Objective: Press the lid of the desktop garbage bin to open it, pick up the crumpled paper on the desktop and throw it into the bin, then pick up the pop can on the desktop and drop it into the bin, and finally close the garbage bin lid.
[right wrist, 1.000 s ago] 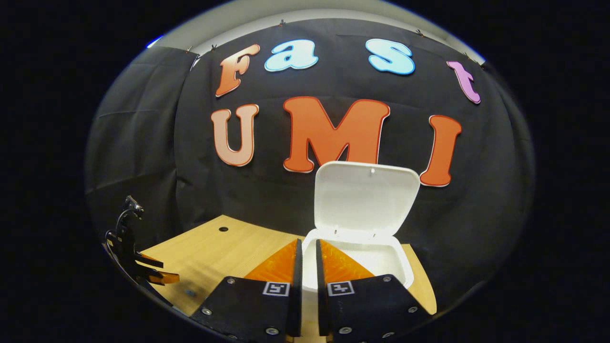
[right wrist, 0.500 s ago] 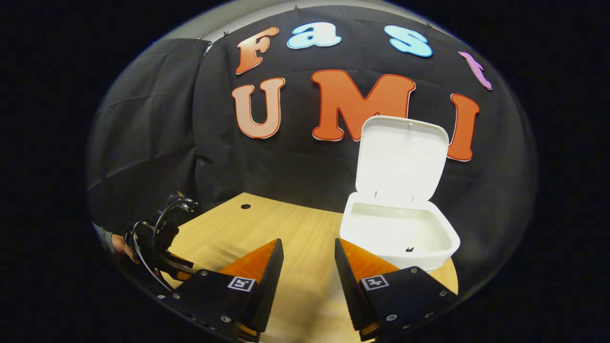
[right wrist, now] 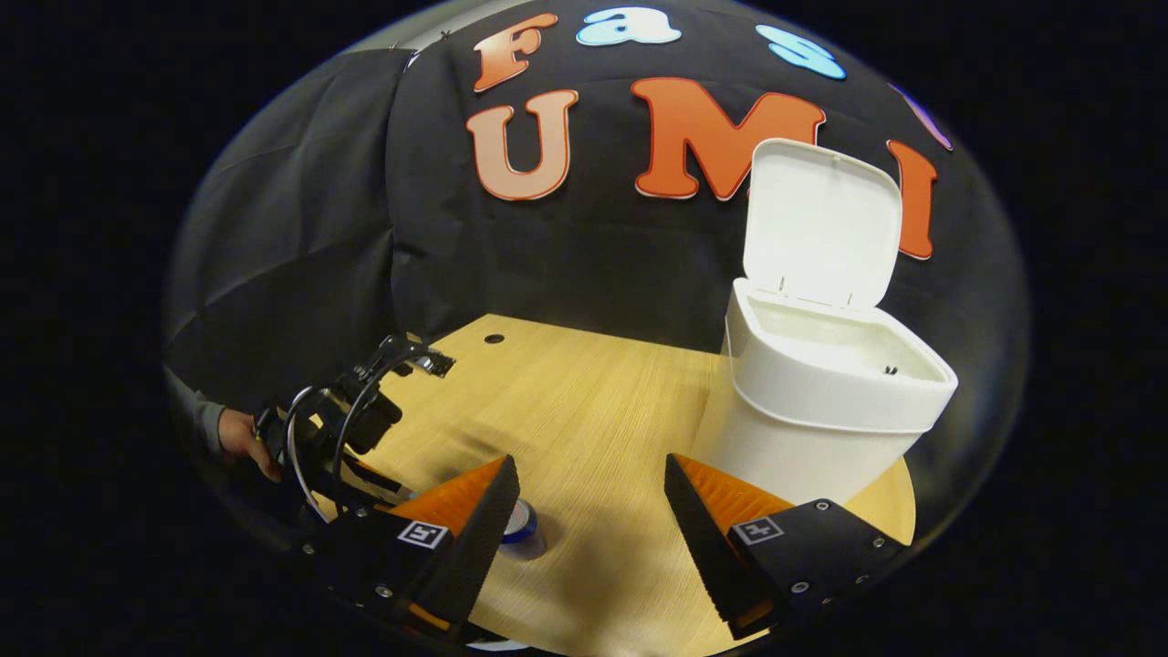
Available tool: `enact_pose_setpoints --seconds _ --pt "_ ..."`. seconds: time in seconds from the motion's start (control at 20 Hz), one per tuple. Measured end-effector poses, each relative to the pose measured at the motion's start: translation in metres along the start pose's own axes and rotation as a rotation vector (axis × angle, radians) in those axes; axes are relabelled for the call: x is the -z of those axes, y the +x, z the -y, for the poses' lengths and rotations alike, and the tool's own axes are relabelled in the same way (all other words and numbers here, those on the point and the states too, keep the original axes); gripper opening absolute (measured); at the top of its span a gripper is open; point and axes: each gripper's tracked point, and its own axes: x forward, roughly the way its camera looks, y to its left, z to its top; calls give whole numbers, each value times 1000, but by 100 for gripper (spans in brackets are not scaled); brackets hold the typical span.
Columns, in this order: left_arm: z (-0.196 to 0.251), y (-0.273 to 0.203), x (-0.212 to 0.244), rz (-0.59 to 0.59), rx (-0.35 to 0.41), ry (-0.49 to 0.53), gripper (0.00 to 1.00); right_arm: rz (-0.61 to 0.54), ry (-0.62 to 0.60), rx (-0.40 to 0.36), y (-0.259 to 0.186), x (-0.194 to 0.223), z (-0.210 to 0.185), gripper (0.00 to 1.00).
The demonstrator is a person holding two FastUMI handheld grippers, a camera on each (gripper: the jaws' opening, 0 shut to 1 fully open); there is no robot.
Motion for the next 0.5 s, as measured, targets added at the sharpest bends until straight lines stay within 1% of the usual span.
enact_pose_setpoints --seconds 0.15,0.2,0.25,0.3,0.35,0.4,0.45,0.5 --pt "-6 9 3 -26 -9 33 95 -48 -6 -10 4 18 -14 97" --pt "-5 13 3 -29 -4 51 95 -65 -6 -8 5 26 -18 93" --pt "-8 15 1 -35 -13 68 94 -82 -1 -4 6 33 -19 93" --pt "-9 17 -1 -39 -17 82 94 -98 8 -2 8 43 -18 98" --pt "-11 16 -7 -35 -29 100 89 -108 18 -4 9 47 -21 98" --pt "-12 16 -13 -28 -36 109 88 -111 26 -7 8 48 -25 98" --pt "-12 15 -17 -33 -46 120 79 -116 31 -13 8 48 -29 98" --pt "-14 13 -23 -31 -53 126 73 -127 32 -17 9 49 -33 98"
